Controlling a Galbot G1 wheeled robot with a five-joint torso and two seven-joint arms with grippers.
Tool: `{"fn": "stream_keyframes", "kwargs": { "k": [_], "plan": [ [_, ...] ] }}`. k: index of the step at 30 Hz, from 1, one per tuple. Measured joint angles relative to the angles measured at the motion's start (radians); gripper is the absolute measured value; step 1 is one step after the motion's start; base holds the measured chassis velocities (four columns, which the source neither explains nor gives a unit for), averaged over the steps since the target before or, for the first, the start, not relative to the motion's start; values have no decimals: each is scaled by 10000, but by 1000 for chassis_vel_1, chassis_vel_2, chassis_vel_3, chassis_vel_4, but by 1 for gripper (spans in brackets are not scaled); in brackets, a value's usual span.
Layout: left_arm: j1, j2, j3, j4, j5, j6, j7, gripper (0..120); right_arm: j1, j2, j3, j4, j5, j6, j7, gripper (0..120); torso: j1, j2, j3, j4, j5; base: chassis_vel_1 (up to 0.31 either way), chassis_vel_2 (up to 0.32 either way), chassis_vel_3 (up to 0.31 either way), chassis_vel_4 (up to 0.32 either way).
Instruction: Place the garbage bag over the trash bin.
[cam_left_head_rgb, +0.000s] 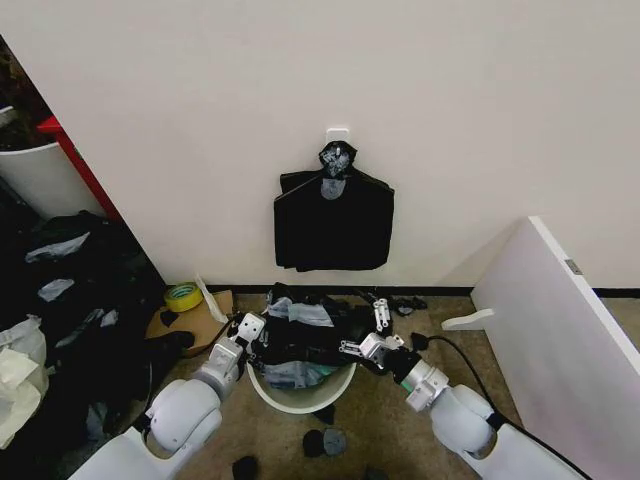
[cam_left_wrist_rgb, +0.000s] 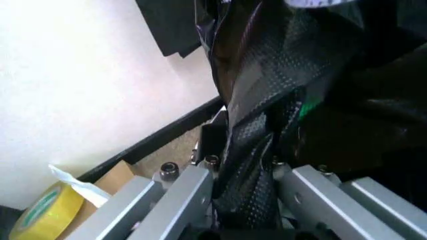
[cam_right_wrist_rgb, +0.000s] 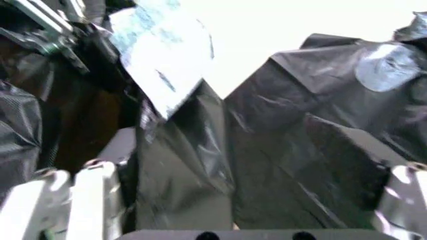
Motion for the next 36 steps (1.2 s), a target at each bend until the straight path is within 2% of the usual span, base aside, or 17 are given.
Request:
{"fn": "stream_keyframes", "kwargs": {
  "k": [13, 14, 16, 19, 20, 24, 29, 30, 31, 35, 36],
  "plan": [
    [93, -15, 69, 168, 319, -21, -3, 1, 37, 133, 36, -82, 1036, 1000, -1271, 29, 1, 0, 0, 0, 0, 0, 0, 0, 0],
    [123, -26, 83, 168, 384, -43, 12, 1, 15, 151, 15, -56, 1203, 1043, -1379, 22, 1, 0, 0, 0, 0, 0, 0, 0, 0],
    [143, -30, 87, 168, 434, -66, 24, 1, 3, 165, 3, -46, 1302, 1048, -1421, 19, 1, 0, 0, 0, 0, 0, 0, 0, 0],
    [210, -35, 83, 173, 676, -267, 123, 1, -43, 178, -43, 19, 1682, 1016, -1515, 8, 1, 0, 0, 0, 0, 0, 0, 0, 0],
    [238, -31, 64, 183, 801, -416, 209, 1, -69, 178, -78, 71, 1935, 907, -1522, 0, 1, 0, 0, 0, 0, 0, 0, 0, 0],
    [290, 1, -6, 229, 1063, -802, 443, 1, -121, 159, -180, 261, 2652, 379, -1396, 0, 1, 0, 0, -1, 0, 0, 0, 0, 0],
    [326, 112, -256, 586, 1691, -2228, 1104, 1, -112, 15, -351, 830, 4834, -1397, -375, 0, 1, 0, 0, 0, 0, 0, 0, 0, 0],
    [309, 141, -337, 769, 1922, -2766, 1334, 1, -82, -21, -357, 937, 5401, -1842, -26, 0, 1, 0, 0, 0, 0, 0, 0, 0, 0],
    [309, 141, -337, 769, 1922, -2766, 1334, 1, -82, -21, -357, 937, 5401, -1842, -26, 0, 1, 0, 0, 0, 0, 0, 0, 0, 0],
    [171, 254, -471, 1303, 2347, -4238, 2131, 1, -41, -76, -176, 1015, 6562, -2832, 969, 0, 1, 0, 0, -2, -1, 0, 0, 0, 0],
    [169, 270, -485, 1351, 2382, -4399, 2242, 1, -31, -77, -152, 995, 6647, -2899, 1051, 0, 1, 0, 0, -2, -1, 0, 0, 0, 0]
  ]
}}
